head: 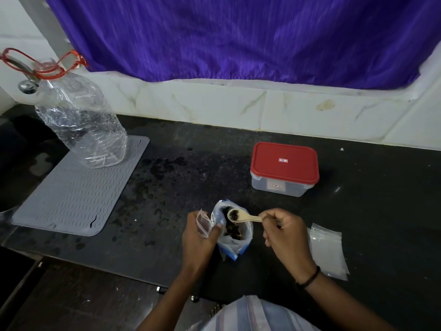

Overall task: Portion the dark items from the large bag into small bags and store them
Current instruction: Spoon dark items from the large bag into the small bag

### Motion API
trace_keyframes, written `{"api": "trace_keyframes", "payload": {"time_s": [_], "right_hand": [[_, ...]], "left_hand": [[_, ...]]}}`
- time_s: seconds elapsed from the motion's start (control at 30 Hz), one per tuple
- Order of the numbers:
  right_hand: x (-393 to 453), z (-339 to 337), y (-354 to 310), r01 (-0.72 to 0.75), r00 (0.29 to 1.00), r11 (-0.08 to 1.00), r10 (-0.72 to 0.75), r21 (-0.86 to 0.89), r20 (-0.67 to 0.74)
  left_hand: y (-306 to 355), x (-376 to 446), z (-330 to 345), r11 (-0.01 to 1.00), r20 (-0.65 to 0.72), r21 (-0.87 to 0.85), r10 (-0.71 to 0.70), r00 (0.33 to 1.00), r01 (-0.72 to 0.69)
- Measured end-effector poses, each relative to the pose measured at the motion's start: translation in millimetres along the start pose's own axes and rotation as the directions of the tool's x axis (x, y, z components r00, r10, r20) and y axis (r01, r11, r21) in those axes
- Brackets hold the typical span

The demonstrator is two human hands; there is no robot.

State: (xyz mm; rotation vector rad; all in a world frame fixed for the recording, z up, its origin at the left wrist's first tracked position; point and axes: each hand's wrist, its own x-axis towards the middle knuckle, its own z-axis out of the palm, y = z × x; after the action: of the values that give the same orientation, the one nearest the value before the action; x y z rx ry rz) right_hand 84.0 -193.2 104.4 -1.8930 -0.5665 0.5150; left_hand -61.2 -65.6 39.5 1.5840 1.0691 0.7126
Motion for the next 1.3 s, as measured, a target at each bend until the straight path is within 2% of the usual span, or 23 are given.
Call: {"api": "trace_keyframes", "payload": {"time_s": [0.13, 0.2, 0.27, 0.33, 0.43, 0.5, 0.53, 0.57, 0.6, 0.67, 0.7, 0.77, 0.83, 1.0, 1.3], "right_hand": [[-4, 9, -23, 0.084, 0.993, 0.996, -0.083, -0.005, 0.079], [-6, 18, -26, 0.166, 0.98, 0.984, -0.156, -0.07, 0.121], [-7, 26, -23, 0.31, 0.942, 0.928, -0.271, -0.206, 0.199], [-9, 33, -19, 0.506, 0.857, 0.778, -0.405, -0.372, 0.319], [-11, 36, -21, 0.769, 0.635, 0.427, -0.598, -0.475, 0.489], [-10, 34, -22, 0.839, 0.515, 0.246, -0.644, -0.485, 0.565], [-9, 31, -21, 0.846, 0.494, 0.218, -0.665, -0.487, 0.56], [-7, 29, -16, 0.837, 0.501, 0.232, -0.691, -0.496, 0.521], [-6, 25, -13, 0.81, 0.54, 0.296, -0.713, -0.506, 0.447], [-3, 16, -7, 0.692, 0.692, 0.519, -0.675, -0.501, 0.257], [0, 12, -4, 0.622, 0.754, 0.596, -0.631, -0.508, 0.184], [8, 7, 2, 0.515, 0.831, 0.651, -0.538, -0.558, 0.139], [16, 9, 7, 0.464, 0.869, 0.635, -0.463, -0.618, 0.177], [26, 30, 22, 0.466, 0.878, 0.52, -0.372, -0.716, 0.301], [31, 48, 25, 0.446, 0.893, 0.475, -0.288, -0.759, 0.345]], "left_hand": [[1, -2, -1, 0.989, 0.007, 0.101, 0.105, 0.994, -0.105], [1, -2, -1, 0.974, 0.015, 0.164, 0.155, 0.988, -0.156], [0, -1, -1, 0.962, 0.028, 0.194, 0.191, 0.981, -0.192], [-3, 0, -2, 0.953, 0.043, 0.213, 0.213, 0.976, -0.217], [-7, 0, 0, 0.955, 0.039, 0.195, 0.22, 0.975, -0.224], [-5, -2, 1, 0.957, 0.023, 0.183, 0.223, 0.975, -0.223], [-4, -2, 1, 0.96, 0.021, 0.175, 0.216, 0.976, -0.216], [-2, -3, 1, 0.963, 0.02, 0.171, 0.206, 0.978, -0.206], [-1, -3, 1, 0.967, 0.019, 0.178, 0.182, 0.983, -0.182], [2, -2, 1, 0.975, 0.01, 0.193, 0.106, 0.994, -0.106], [2, -2, 2, 0.981, 0.003, 0.183, 0.059, 0.998, -0.058], [4, 0, 4, 0.994, -0.006, 0.106, -0.036, 0.999, 0.036], [6, 4, 7, 0.993, -0.022, 0.002, -0.121, 0.992, 0.121], [-1, 20, 9, 0.948, 0.063, -0.182, -0.255, 0.965, 0.263], [5, 31, 15, 0.914, 0.146, -0.274, -0.269, 0.952, 0.3]]}}
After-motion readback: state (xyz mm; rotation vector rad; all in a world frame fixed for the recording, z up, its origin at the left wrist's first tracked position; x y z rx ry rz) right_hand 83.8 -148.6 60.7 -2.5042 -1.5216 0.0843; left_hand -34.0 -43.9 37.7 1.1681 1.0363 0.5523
